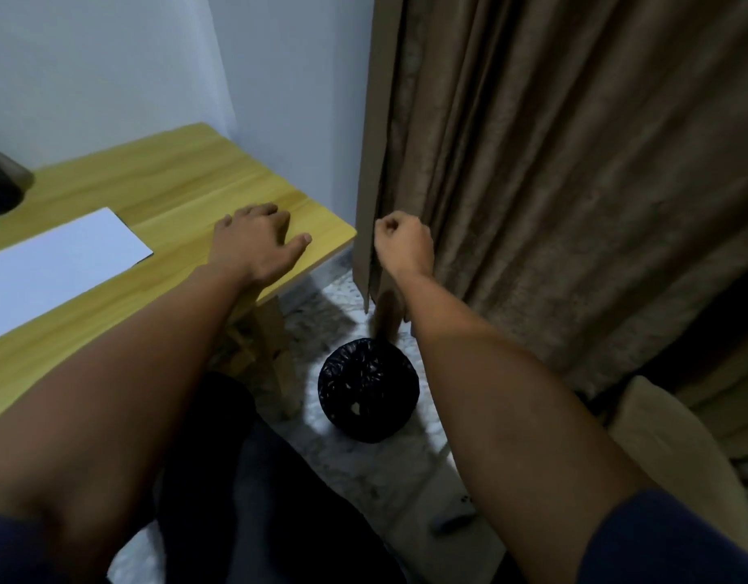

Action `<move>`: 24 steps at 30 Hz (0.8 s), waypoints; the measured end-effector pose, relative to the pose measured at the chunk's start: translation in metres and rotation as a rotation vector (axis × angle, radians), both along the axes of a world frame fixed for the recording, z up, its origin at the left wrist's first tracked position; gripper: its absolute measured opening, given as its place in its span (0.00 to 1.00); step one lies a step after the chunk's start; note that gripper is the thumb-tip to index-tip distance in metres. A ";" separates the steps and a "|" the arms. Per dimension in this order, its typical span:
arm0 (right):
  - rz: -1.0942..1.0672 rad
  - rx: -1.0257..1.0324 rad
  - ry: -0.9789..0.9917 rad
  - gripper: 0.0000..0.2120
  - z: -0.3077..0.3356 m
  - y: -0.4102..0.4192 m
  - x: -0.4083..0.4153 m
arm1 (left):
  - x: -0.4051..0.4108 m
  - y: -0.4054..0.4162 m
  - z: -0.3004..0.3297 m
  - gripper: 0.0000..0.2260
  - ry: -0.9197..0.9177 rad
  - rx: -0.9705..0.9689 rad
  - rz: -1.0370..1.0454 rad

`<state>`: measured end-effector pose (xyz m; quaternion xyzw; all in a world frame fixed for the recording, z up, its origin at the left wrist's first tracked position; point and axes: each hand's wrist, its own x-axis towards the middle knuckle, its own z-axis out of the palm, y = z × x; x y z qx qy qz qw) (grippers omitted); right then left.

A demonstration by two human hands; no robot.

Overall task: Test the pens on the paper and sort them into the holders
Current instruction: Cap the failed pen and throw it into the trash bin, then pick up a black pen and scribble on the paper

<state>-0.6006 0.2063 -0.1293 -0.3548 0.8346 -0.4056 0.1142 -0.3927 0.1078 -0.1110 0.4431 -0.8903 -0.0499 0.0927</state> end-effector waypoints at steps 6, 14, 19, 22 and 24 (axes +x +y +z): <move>0.280 -0.012 0.156 0.10 0.062 -0.040 0.065 | 0.044 -0.001 0.035 0.26 0.059 -0.074 0.066; 0.652 -0.035 0.211 0.09 0.106 -0.101 0.231 | 0.209 -0.012 0.082 0.23 0.055 -0.223 0.347; 0.884 -0.045 0.180 0.08 0.108 -0.124 0.358 | 0.353 -0.003 0.083 0.18 0.073 -0.219 0.611; 1.030 -0.029 0.164 0.09 0.099 -0.136 0.430 | 0.436 0.005 0.074 0.19 0.095 -0.175 0.773; 1.127 -0.007 0.166 0.09 0.090 -0.142 0.473 | 0.485 0.010 0.064 0.20 0.073 -0.143 0.862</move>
